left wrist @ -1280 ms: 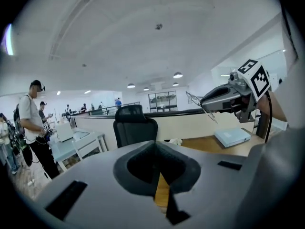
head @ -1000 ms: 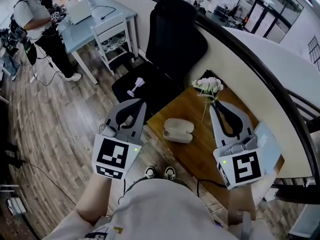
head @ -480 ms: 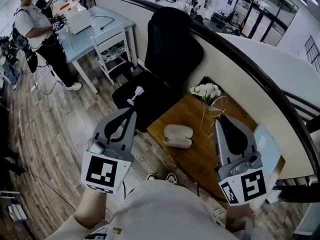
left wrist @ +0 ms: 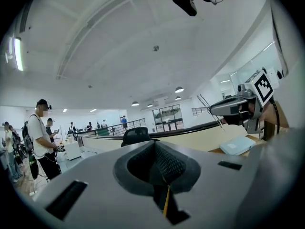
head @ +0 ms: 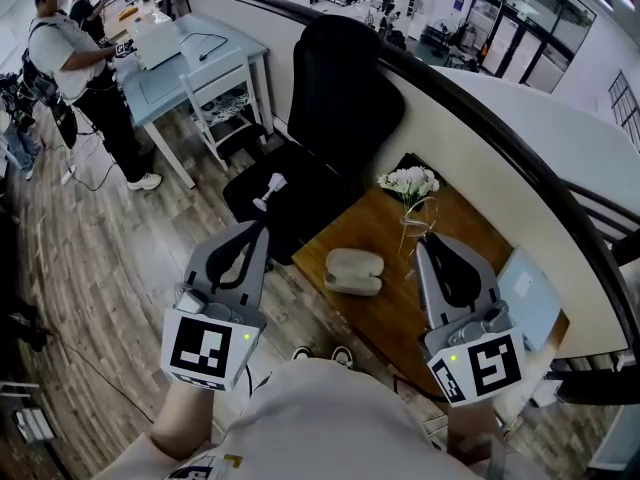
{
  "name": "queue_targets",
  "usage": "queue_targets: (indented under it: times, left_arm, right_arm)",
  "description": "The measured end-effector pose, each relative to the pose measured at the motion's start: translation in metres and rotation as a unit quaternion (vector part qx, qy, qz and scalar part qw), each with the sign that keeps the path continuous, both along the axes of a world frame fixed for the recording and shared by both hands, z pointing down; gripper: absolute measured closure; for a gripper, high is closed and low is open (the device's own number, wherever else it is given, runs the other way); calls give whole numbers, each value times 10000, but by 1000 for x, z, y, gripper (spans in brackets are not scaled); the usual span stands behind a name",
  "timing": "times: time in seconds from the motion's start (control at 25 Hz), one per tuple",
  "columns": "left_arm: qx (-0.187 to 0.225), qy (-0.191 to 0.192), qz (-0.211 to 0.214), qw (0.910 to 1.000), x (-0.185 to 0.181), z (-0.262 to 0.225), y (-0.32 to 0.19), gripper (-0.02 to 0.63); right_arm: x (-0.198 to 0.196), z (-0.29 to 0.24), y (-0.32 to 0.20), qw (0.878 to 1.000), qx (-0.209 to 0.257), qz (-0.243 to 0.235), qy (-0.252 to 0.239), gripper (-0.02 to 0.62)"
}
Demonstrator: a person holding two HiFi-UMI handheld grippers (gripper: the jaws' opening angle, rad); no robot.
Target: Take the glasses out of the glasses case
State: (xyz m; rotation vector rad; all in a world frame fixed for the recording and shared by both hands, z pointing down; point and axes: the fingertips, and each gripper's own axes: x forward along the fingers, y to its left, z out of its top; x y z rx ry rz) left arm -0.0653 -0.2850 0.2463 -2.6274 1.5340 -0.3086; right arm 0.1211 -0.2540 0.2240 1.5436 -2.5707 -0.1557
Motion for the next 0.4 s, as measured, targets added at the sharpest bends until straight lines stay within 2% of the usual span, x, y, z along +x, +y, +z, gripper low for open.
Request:
queue_targets:
  times: [0.4]
  left_arm:
    - [-9, -9, -43, 10000, -2, -1, 3, 603]
  right_arm:
    - [-2, 0, 3, 10000, -18, -82, 54, 558]
